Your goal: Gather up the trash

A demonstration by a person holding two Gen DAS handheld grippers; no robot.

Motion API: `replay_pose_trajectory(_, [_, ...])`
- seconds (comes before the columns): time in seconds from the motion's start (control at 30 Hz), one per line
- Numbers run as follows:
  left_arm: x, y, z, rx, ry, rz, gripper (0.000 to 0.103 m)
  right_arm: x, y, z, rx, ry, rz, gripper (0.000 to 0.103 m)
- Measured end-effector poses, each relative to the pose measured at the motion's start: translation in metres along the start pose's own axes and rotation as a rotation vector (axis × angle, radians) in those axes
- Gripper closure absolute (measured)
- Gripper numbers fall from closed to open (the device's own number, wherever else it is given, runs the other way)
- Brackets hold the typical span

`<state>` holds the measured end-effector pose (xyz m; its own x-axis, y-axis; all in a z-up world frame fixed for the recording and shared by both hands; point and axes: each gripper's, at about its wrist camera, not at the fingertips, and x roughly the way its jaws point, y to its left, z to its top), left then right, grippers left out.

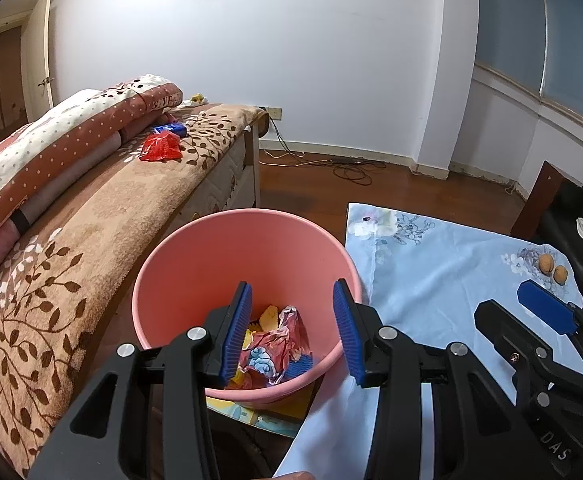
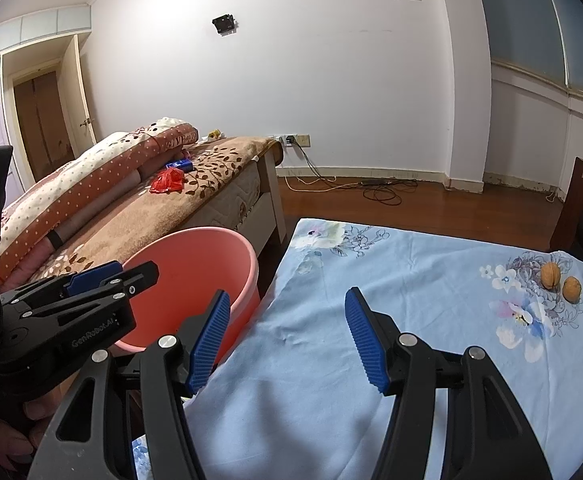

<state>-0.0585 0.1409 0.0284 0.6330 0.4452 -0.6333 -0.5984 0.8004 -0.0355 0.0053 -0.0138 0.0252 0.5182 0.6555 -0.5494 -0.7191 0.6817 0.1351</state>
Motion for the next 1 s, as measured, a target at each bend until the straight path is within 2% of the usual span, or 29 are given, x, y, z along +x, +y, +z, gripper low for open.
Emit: replay_pose_trajectory(1.0, [0.0088,0.0045,-0.0033,-0.003,0.014,-0.001,0.060,0.0092,-0.0041,-0.0026,0.005,0.026,-0.008,0.044])
